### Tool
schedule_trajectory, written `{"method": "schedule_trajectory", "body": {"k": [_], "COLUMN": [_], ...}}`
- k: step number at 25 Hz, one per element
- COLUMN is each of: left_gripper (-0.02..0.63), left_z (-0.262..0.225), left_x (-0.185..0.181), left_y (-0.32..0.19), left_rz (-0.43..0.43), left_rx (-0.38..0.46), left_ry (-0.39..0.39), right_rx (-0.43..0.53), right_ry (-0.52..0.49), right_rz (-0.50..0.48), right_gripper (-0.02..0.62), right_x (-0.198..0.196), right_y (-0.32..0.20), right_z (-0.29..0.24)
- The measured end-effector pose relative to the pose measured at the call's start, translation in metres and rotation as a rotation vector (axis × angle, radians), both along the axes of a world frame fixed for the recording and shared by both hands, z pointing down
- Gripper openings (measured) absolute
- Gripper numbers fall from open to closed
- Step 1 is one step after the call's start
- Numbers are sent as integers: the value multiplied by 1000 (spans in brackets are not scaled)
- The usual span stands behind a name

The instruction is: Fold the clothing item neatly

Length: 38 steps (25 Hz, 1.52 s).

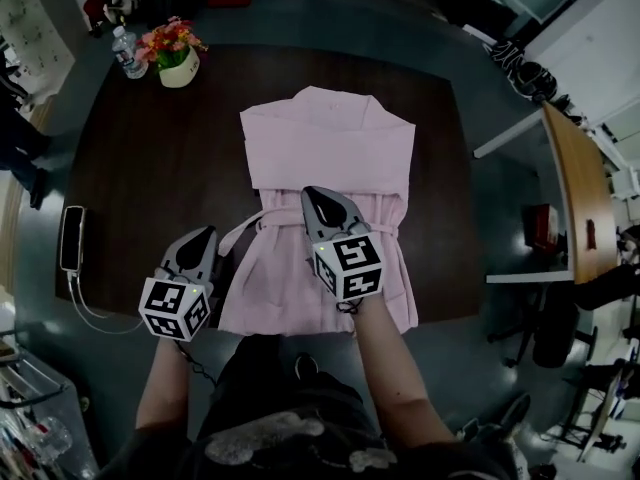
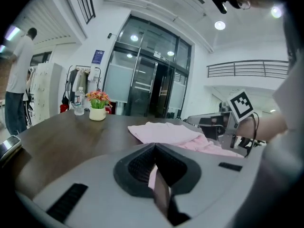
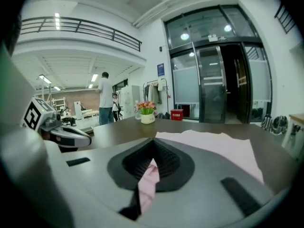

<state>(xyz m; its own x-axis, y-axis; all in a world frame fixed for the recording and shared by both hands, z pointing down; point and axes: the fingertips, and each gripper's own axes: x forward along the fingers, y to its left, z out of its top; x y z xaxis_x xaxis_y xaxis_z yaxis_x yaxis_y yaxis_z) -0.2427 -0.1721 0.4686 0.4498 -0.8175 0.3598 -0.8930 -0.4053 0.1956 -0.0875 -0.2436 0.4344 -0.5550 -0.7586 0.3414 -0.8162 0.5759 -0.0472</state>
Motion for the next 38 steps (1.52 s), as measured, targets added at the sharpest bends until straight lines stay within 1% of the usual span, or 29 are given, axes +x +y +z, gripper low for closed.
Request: {"method": "schedule_trajectory", "body": {"k": [2,5,10,12,14,17,20,22,24,25,26,27,28,30,31,32,34,36,38], "left_gripper": [11,11,11,11,11,11,11,11,12,17,49,100,145,202,226,236,263,312,324], "left_z": [-9,-21,-42,-43,-36,-16,11,31,52,64,77,91,106,140,158,177,212,243,268], "left_x": [15,38,77,89,97,103,103,99,95,91,87,81,74,59,50,40,17,1,-2], "left_y": [26,69,148,175,198,226,249,260,266,268,269,271,271,267,264,262,255,243,227], "left_rz": [-3,-15,-22,-23,-35,-34,-11,0,7,4,-4,-11,-15,-7,-3,-3,1,62,154], "left_rx": [26,56,114,127,115,86,60,50,42,38,30,18,3,-25,-35,-43,-43,-11,38], "left_ry": [-6,-24,-38,-44,-45,-73,-138,-190,-206,-202,-194,-185,-180,-198,-213,-223,-223,-243,-276], "right_rx": [58,126,172,195,201,147,100,85,53,35,19,1,-17,-51,-67,-81,-100,-97,-92], "right_ry": [-31,-43,-60,-73,-87,-76,-74,-126,-164,-164,-157,-151,-150,-153,-148,-136,-112,-105,-70], "right_rz": [41,106,173,211,251,313,362,387,418,429,431,428,422,414,408,399,365,314,235], "right_gripper": [-6,-6,-6,-6,-6,-6,-6,-6,-5,-3,11,62,99,147,165,190,231,277,316], "right_x": [36,97,190,221,247,280,297,300,301,300,299,296,293,290,290,291,292,293,295], "right_y": [32,85,172,200,225,257,287,306,318,322,326,330,333,336,336,337,336,327,309], "right_z": [-22,-48,-69,-67,-54,-13,27,47,72,87,102,116,130,159,175,192,224,248,270]}}
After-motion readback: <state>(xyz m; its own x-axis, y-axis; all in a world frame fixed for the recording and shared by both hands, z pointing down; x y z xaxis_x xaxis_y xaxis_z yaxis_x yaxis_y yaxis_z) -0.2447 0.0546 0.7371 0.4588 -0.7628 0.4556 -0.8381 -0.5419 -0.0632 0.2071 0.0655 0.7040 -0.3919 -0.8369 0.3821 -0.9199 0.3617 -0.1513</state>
